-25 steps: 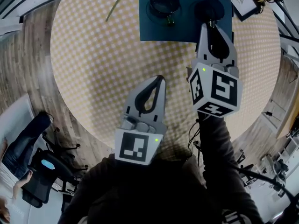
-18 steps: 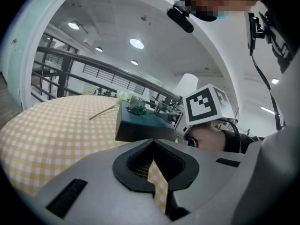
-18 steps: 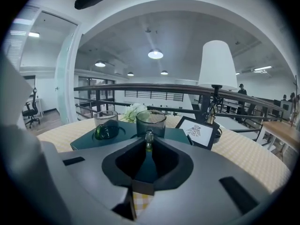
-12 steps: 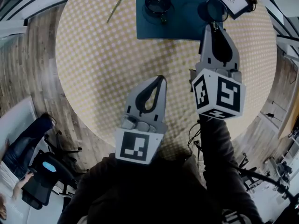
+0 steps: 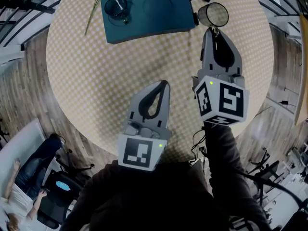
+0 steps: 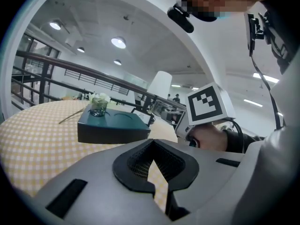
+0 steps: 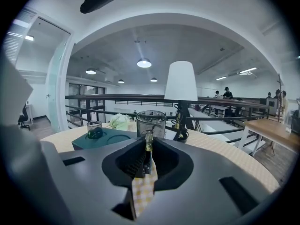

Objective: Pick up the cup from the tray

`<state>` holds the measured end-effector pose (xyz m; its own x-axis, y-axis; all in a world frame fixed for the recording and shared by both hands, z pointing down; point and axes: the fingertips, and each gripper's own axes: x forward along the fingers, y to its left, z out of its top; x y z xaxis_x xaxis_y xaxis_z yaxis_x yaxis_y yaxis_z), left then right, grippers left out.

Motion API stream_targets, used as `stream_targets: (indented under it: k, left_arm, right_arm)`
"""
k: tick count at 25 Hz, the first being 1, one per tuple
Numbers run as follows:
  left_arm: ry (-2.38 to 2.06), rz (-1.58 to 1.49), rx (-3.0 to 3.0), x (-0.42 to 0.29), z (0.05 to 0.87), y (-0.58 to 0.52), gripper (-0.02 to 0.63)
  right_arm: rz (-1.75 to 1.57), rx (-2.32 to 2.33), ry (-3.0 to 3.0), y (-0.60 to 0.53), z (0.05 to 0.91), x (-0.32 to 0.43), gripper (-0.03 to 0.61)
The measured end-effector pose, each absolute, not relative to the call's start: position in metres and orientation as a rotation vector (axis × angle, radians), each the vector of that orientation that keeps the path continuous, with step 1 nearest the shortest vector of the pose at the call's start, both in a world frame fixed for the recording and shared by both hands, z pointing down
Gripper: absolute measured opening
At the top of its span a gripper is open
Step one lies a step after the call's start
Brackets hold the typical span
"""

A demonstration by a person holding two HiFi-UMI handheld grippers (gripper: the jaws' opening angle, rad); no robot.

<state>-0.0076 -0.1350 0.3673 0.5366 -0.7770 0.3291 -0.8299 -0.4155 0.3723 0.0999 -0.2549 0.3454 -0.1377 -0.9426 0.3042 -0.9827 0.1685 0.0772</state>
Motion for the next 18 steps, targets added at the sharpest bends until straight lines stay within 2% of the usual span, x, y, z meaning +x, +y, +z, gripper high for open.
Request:
stream_targets:
  k: [10, 18]
  left_arm:
    - [-1.204, 0.226, 2.322, 0.048, 0.383, -0.121, 0.005]
    - [-1.200, 0.239, 2.295, 0.050, 0.396, -0.131, 0.005]
  right_arm:
    - [0.323, 1.905, -2.055, -0.227, 0.390, 0.169, 0.040]
    - [0.395, 1.820, -1.978, -0.227, 0.442, 0.174, 0.040]
